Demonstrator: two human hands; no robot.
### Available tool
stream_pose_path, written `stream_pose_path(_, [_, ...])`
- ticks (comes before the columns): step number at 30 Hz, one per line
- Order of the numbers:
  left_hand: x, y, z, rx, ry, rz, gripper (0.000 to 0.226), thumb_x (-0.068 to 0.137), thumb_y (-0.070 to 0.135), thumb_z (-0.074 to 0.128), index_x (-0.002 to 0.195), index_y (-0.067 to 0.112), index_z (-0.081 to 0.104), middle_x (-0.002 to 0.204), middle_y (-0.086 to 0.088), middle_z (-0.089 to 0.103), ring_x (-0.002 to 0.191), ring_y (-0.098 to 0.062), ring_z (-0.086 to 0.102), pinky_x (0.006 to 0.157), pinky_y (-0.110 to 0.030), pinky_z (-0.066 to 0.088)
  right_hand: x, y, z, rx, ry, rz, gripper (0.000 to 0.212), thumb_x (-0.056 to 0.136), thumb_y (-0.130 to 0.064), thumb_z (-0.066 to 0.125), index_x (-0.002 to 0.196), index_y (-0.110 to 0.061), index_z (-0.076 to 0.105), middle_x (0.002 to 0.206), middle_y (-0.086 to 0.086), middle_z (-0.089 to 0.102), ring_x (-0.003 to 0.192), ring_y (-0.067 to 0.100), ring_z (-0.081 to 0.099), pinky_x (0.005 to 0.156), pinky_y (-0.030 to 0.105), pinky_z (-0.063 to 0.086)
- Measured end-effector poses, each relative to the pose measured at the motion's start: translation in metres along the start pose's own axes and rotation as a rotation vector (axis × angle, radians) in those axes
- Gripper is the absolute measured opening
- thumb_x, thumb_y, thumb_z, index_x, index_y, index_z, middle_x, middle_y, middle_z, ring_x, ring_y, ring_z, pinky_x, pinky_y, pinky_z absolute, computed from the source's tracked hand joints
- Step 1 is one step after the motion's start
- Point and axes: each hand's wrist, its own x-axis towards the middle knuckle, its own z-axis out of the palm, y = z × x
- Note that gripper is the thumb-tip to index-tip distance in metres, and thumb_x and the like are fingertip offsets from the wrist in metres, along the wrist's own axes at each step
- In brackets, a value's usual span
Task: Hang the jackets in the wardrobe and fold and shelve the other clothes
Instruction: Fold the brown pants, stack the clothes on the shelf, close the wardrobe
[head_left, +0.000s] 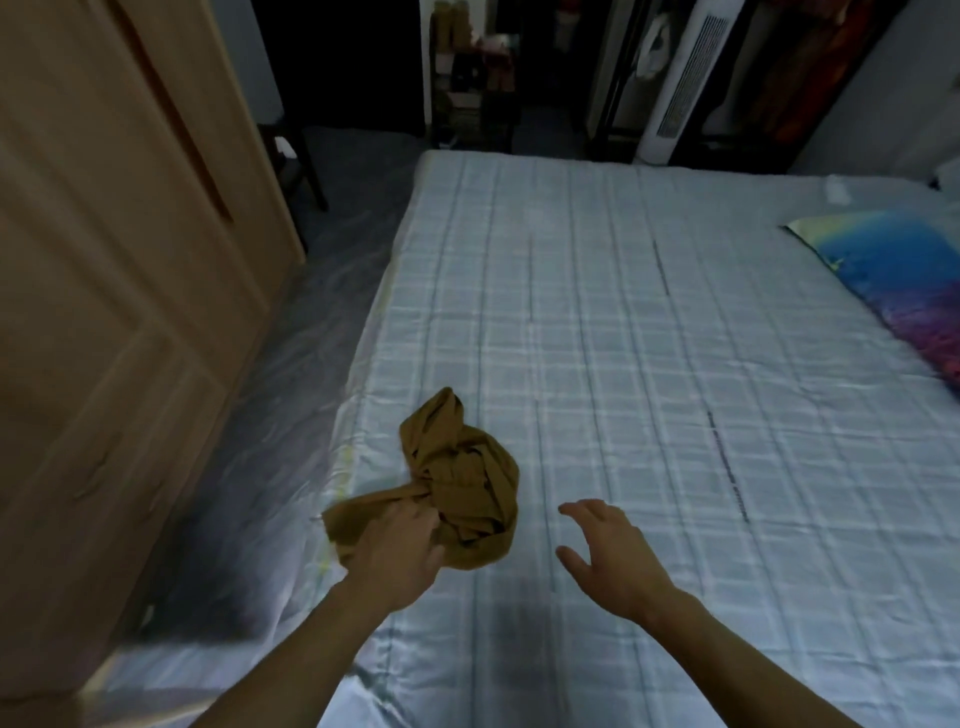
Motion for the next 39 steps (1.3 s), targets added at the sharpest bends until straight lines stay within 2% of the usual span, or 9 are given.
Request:
stream_pose_path(3, [0.024, -0.017, 0.021, -0.05, -0.022, -0.003, 0.035, 0.083, 0.047, 0.034, 0.082, 0.019, 0.056, 0.088, -0.002, 0.063, 0.08, -0.018, 0.056, 0.065, -0.033, 0.044, 0.036, -0.003, 0.029, 0.058, -0.043, -0.009, 0.053, 0.096, -0.045, 0.05, 0.145, -0.028, 0.037, 0.147, -0.004, 0.042, 0.132, 0.017, 0.04, 0.109, 0.035, 0.037])
stream_pose_path(6, [0.044, -0.03, 0.043, -0.085, -0.063, -0.019, 0.055, 0.082, 0.047, 0.034, 0.114, 0.015, 0.065, 0.111, -0.006, 0.065, 0.102, -0.025, 0.06, 0.084, -0.04, 0.054, 0.063, -0.007, 0.058, 0.117, -0.091, -0.013, 0.05, 0.096, -0.04, 0.052, 0.143, -0.029, 0.039, 0.142, -0.006, 0.045, 0.127, 0.015, 0.044, 0.106, 0.03, 0.038])
stream_pose_path(13, [0.093, -0.048, 0.079, -0.045, -0.13, -0.075, 0.058, 0.09, 0.037, 0.048, 0.144, 0.017, 0.045, 0.142, -0.006, 0.05, 0.129, -0.024, 0.047, 0.109, -0.036, 0.038, 0.123, -0.004, 0.107, 0.216, -0.149, 0.012, 0.039, 0.086, -0.028, 0.059, 0.124, -0.027, 0.052, 0.115, -0.004, 0.056, 0.106, 0.018, 0.053, 0.089, 0.034, 0.048])
stream_pose_path(19, [0.128, -0.058, 0.093, 0.038, -0.13, -0.071, 0.066, 0.084, 0.032, 0.066, 0.145, 0.027, 0.04, 0.141, 0.0, 0.042, 0.128, -0.021, 0.04, 0.105, -0.034, 0.041, 0.162, -0.009, 0.141, 0.208, -0.076, 0.053, 0.058, 0.079, -0.028, 0.068, 0.134, -0.024, 0.049, 0.129, -0.001, 0.052, 0.118, 0.02, 0.048, 0.097, 0.034, 0.047])
stream_pose_path(23, [0.139, -0.07, 0.107, 0.147, -0.11, 0.001, 0.063, 0.073, 0.028, 0.074, 0.131, 0.024, 0.05, 0.123, -0.003, 0.053, 0.114, -0.026, 0.051, 0.091, -0.04, 0.048, 0.174, -0.005, 0.164, 0.15, -0.04, 0.029, 0.064, 0.068, -0.025, 0.072, 0.129, -0.018, 0.054, 0.121, 0.003, 0.058, 0.111, 0.027, 0.054, 0.088, 0.041, 0.049])
stream_pose_path(25, [0.14, -0.07, 0.107, 0.199, -0.151, -0.017, 0.064, 0.079, 0.031, 0.068, 0.137, 0.027, 0.042, 0.127, -0.002, 0.05, 0.118, -0.025, 0.047, 0.097, -0.04, 0.043, 0.178, -0.004, 0.17, 0.111, -0.011, 0.018, 0.063, 0.063, -0.019, 0.073, 0.124, -0.017, 0.057, 0.117, 0.003, 0.061, 0.107, 0.028, 0.056, 0.083, 0.042, 0.052])
stream_pose_path(28, [0.137, -0.07, 0.106, 0.227, -0.171, -0.058, 0.059, 0.087, 0.035, 0.056, 0.142, 0.027, 0.036, 0.132, -0.002, 0.046, 0.121, -0.025, 0.044, 0.102, -0.039, 0.038, 0.182, -0.006, 0.17, 0.104, 0.04, 0.014, 0.044, 0.065, -0.011, 0.068, 0.108, -0.019, 0.065, 0.105, 0.001, 0.062, 0.098, 0.027, 0.057, 0.078, 0.041, 0.052])
stream_pose_path(32, [0.128, -0.062, 0.09, 0.146, -0.046, -0.048, 0.05, 0.081, 0.036, 0.043, 0.127, 0.018, 0.054, 0.108, -0.005, 0.059, 0.094, -0.025, 0.058, 0.079, -0.04, 0.052, 0.18, -0.012, 0.15, 0.115, 0.129, 0.004, 0.02, 0.071, -0.011, 0.063, 0.09, -0.017, 0.062, 0.092, 0.002, 0.059, 0.087, 0.027, 0.055, 0.071, 0.038, 0.047])
stream_pose_path(39, [0.121, -0.023, 0.021, 0.047, 0.058, 0.005, 0.048, 0.083, 0.02, 0.062, 0.131, 0.018, 0.053, 0.115, -0.003, 0.054, 0.102, -0.023, 0.052, 0.08, -0.04, 0.052, 0.16, -0.022, 0.09, 0.247, 0.214, 0.017, 0.015, 0.084, -0.007, 0.055, 0.094, -0.017, 0.059, 0.091, 0.001, 0.059, 0.076, 0.022, 0.057, 0.065, 0.036, 0.048])
